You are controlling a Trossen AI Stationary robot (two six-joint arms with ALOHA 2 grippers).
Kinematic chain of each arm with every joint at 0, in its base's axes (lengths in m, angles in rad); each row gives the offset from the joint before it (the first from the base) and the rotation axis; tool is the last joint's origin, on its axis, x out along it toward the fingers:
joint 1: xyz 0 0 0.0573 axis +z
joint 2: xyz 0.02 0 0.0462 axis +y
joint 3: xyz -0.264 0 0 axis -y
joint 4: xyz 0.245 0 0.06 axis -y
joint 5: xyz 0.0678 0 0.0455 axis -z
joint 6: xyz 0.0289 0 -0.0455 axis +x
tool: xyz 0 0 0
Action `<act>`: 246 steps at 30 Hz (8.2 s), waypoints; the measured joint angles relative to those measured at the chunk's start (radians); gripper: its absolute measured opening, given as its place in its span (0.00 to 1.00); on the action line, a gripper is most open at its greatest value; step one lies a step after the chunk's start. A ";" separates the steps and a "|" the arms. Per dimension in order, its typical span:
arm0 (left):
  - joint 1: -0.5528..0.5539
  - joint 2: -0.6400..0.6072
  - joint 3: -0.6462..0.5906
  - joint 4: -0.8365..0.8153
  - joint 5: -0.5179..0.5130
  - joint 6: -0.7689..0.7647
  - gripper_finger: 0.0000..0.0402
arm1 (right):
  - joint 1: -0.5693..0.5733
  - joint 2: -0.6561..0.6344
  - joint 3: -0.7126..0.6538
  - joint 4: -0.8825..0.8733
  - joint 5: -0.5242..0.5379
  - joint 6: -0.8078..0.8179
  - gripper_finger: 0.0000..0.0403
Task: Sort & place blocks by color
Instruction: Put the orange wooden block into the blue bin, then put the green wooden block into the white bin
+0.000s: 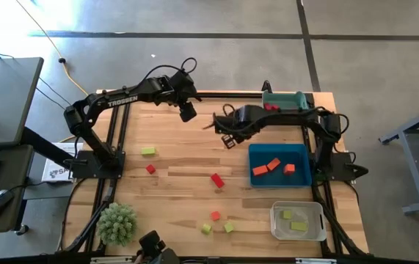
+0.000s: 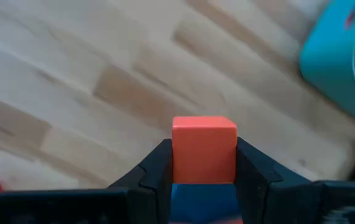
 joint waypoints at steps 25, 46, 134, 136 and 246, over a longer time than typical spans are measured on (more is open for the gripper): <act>-0.001 0.000 0.000 -0.039 0.002 -0.027 0.50 | 0.212 0.002 -0.252 -0.138 -0.052 0.239 0.26; -0.039 0.000 0.000 -0.039 0.002 -0.071 0.50 | 0.190 -0.380 -0.659 0.253 -0.104 0.212 0.39; -0.222 0.125 -0.484 -0.382 0.056 0.080 0.28 | 0.077 -0.664 -0.713 0.341 -0.061 0.133 0.46; -0.221 0.127 -0.472 -0.391 0.061 0.092 0.24 | 0.077 -0.664 -0.713 0.357 -0.061 0.133 0.46; -0.488 0.040 0.158 0.308 0.357 -0.244 0.30 | 0.142 -0.666 -0.709 1.323 -0.300 -0.640 0.27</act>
